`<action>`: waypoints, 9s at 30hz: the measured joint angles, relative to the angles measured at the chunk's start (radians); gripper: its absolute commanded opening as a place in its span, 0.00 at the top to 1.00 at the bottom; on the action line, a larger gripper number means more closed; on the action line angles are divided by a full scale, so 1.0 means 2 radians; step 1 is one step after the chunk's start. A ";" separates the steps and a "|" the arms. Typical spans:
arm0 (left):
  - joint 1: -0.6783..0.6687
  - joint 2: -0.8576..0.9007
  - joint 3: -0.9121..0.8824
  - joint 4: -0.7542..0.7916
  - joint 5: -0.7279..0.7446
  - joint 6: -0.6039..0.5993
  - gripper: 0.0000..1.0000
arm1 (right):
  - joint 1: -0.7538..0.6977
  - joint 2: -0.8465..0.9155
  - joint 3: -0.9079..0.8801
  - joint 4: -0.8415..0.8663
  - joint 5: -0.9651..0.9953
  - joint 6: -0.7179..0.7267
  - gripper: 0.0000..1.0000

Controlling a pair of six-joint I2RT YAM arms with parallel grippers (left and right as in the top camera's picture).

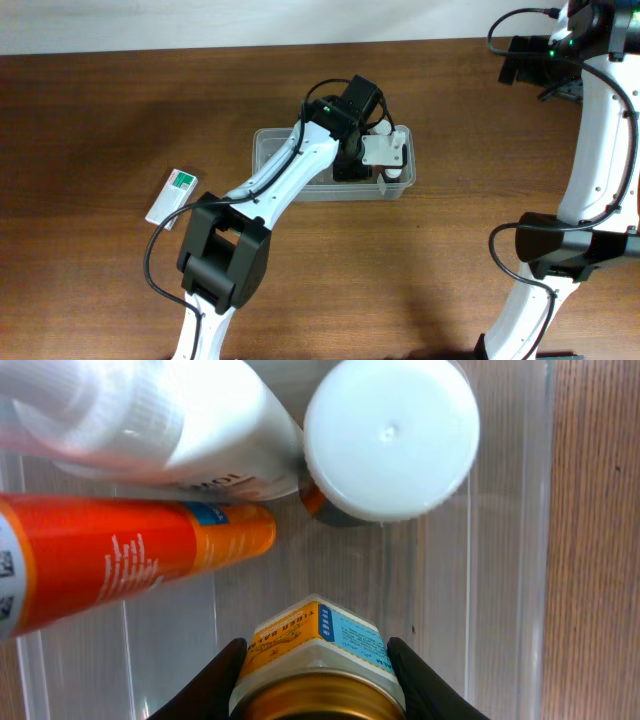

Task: Pack container
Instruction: 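Carry the jar right over the container, then lower the jar into the container beside the bottles and release, then raise the left gripper and move it back left, then lower the left gripper over the Panadol box and grasp it, then lift the Panadol box and carry it right over the container, then lower the Panadol box flat into the container's left side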

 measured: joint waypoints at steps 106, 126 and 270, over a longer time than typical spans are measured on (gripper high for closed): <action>-0.005 -0.094 0.010 0.002 -0.043 -0.053 0.01 | 0.000 0.000 0.000 0.000 0.000 0.000 0.02; 0.252 -0.199 0.013 -0.168 -0.114 -0.412 0.01 | 0.000 0.000 0.000 0.000 0.000 0.000 0.02; 0.084 -0.033 0.140 -0.191 -0.090 -0.105 0.48 | 0.000 0.000 0.000 0.000 0.000 0.000 0.02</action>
